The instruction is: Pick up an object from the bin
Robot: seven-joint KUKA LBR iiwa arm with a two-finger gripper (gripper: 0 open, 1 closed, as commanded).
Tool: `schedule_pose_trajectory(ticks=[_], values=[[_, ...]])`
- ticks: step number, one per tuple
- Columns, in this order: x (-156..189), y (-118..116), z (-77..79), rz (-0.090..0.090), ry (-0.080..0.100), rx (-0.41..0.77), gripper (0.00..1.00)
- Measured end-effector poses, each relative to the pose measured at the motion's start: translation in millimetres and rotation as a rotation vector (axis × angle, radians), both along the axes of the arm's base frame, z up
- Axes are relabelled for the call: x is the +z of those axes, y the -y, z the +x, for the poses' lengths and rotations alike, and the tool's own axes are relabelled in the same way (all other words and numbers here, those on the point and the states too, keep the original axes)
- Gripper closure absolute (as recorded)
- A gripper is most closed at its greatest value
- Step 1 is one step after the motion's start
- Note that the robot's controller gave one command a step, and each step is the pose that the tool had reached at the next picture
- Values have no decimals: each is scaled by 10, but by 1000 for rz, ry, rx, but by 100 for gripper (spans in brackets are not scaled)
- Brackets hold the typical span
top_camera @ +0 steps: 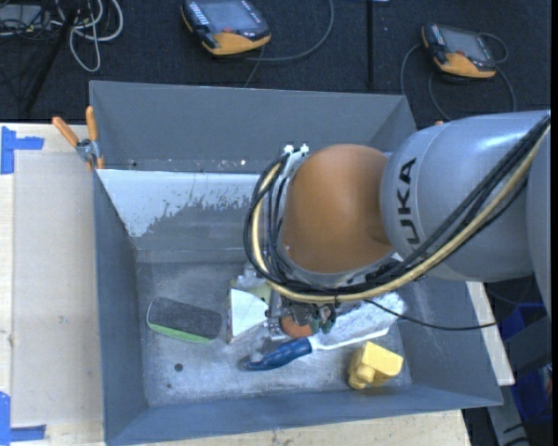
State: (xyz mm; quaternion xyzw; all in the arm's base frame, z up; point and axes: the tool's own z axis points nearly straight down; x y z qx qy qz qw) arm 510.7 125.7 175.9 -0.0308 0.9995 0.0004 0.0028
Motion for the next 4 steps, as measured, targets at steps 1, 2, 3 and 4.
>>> schedule_pose_trajectory(ticks=[1, 2, 3, 4], values=[[-607, -20, 20, 1, -2, 1, 0], [-859, -287, 146, 8, 14, -30, 0], [-974, -471, 569, 0, -6, -71, 0], [-1008, -615, 1059, 2, -3, -88, 0]])
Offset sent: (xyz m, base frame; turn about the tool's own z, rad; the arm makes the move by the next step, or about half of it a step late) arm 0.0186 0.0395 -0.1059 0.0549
